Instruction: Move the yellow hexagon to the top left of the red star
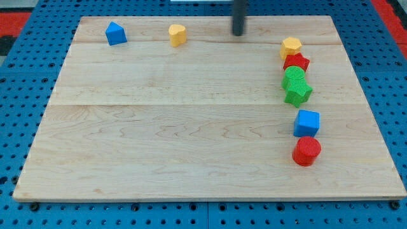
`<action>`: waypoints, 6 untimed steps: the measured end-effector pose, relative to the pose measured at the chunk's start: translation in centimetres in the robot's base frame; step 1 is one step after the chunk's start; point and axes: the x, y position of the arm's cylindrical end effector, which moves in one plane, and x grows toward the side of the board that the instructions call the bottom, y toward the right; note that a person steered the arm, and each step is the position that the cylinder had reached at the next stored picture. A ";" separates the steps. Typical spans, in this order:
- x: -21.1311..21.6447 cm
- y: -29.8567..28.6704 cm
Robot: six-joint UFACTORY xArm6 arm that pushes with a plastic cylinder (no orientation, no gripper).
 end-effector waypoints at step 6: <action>3.7 1.0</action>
